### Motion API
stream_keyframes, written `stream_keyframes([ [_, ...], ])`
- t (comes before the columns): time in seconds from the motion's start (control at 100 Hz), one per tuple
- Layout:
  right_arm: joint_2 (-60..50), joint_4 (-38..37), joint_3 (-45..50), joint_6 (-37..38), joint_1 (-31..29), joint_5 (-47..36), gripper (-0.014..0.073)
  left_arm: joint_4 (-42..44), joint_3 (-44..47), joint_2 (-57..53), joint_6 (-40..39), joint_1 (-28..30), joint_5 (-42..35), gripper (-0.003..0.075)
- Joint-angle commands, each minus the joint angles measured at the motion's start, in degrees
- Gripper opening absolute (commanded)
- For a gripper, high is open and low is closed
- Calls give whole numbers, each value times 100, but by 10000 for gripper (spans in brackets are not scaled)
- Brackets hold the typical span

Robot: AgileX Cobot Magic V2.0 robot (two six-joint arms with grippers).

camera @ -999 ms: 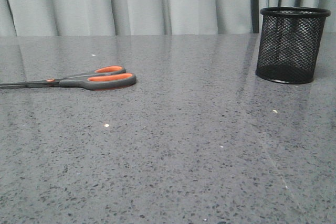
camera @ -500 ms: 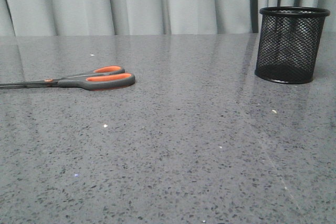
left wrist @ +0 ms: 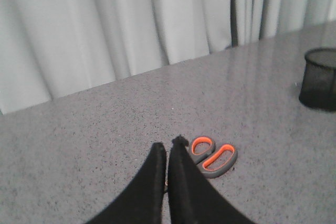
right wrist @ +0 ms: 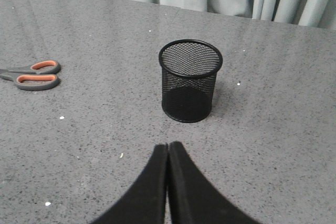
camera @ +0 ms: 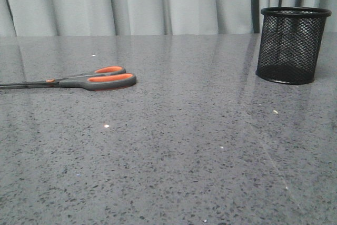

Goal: Put scissors into bucket

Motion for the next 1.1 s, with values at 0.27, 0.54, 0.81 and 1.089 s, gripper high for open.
stream_keyframes([
  [0.27,113,318,-184,-86,3,-473,435,2508,-1406,1807,672,-1575,-229,443],
  [0.54,113,333,-184,-86,3,-457,435,2600,-1609,2588,328,-1780,-63,387],
  [0.81,113,670,18,-76,3,-590,435,3363,-2847,4399,138,-1818,1848,387],
  [1.089,113,731,152,-76,3,-383,435,3575,-4153,5747,149,-1818,2809,443],
])
